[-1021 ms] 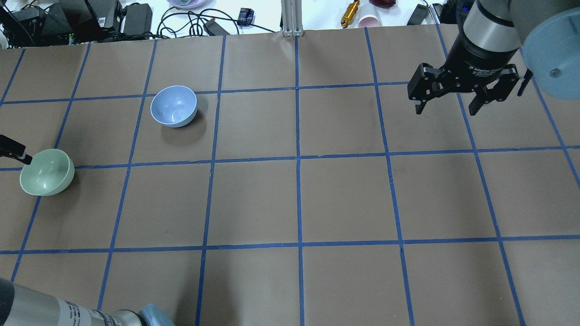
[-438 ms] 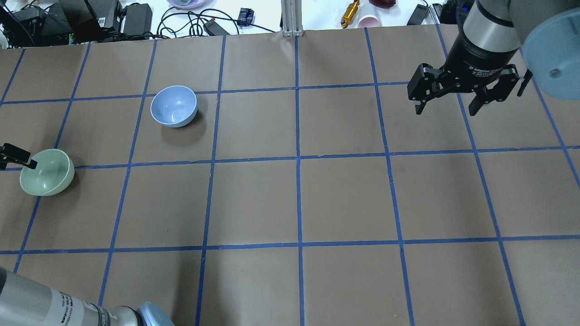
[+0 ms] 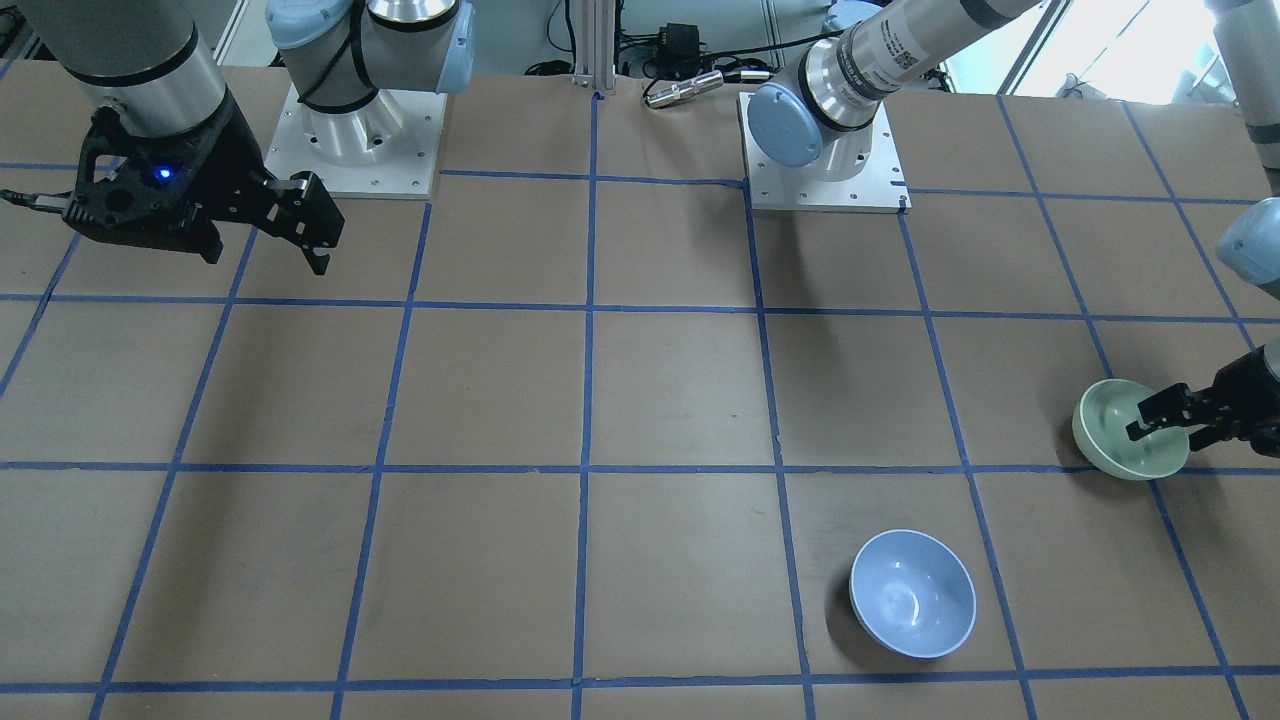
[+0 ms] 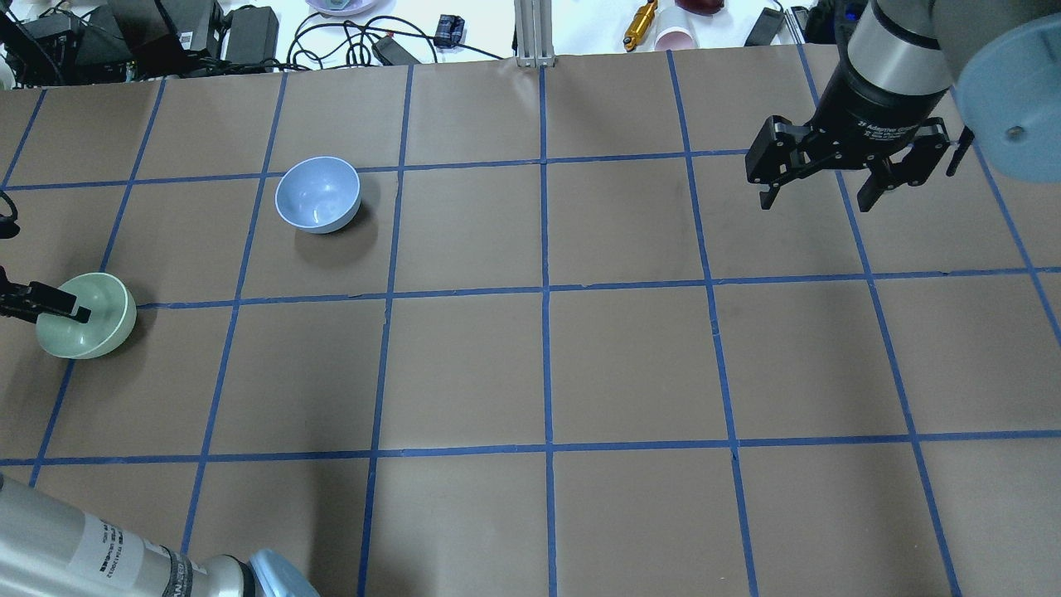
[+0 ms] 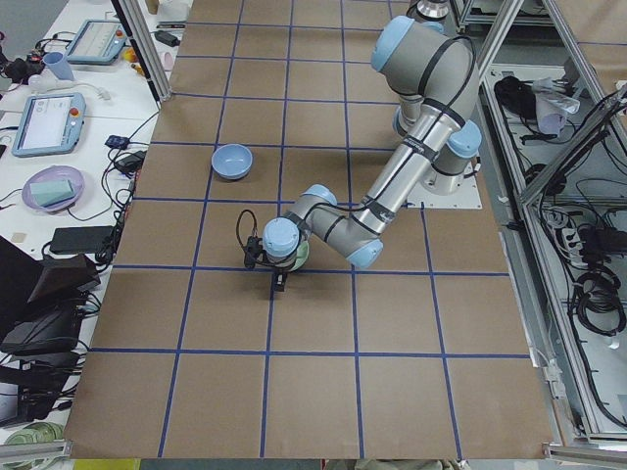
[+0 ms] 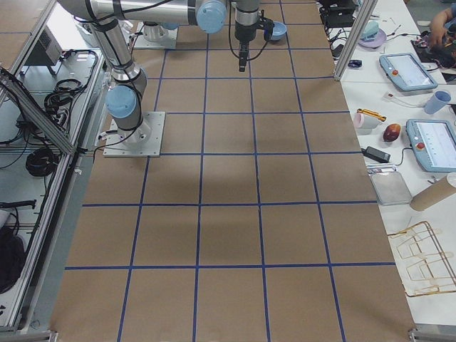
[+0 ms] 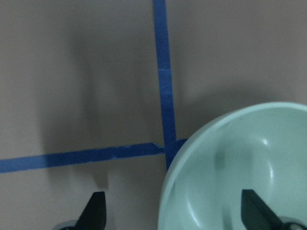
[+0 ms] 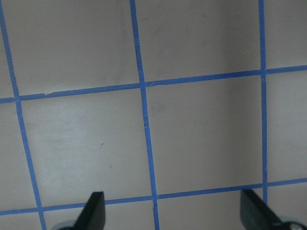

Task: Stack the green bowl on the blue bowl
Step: 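Close the left gripper on the pale green bowl's rim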

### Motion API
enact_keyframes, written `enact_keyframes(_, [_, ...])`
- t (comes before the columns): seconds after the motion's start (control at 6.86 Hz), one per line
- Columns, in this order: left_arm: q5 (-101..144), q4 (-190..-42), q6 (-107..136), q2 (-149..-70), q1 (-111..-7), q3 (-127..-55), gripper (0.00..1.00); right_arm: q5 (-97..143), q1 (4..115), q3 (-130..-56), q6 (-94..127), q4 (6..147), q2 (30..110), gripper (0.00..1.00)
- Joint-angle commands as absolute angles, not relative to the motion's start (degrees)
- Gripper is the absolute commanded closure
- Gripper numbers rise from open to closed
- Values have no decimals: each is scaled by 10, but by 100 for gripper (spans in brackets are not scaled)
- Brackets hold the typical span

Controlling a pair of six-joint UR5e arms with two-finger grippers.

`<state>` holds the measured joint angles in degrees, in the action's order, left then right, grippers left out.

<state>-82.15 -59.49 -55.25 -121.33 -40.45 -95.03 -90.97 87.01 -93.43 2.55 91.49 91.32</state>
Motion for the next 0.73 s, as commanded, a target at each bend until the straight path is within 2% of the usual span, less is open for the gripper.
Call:
enact_keyframes(0.0, [-821,-600,-558,-1219,-404,-951,1,-910,870,-934,25,915,913,0])
enact_keyframes(0.15, [-820,-600,-559,-1222,-404,-952,6,-910,870,-934,25,915,913,0])
enact_keyframes(0.29, [-812,-600,-567,-1225,-404,-951,6,-910,870,-934,25,915,913,0])
enact_keyframes(0.44, [-812,-601,-572,-1225,-404,-952,17,-910,870,-934,25,915,913,0])
enact_keyframes(0.58, [-813,-608,-583,-1224,-404,-952,40,-910,870,-934,25,915,913,0])
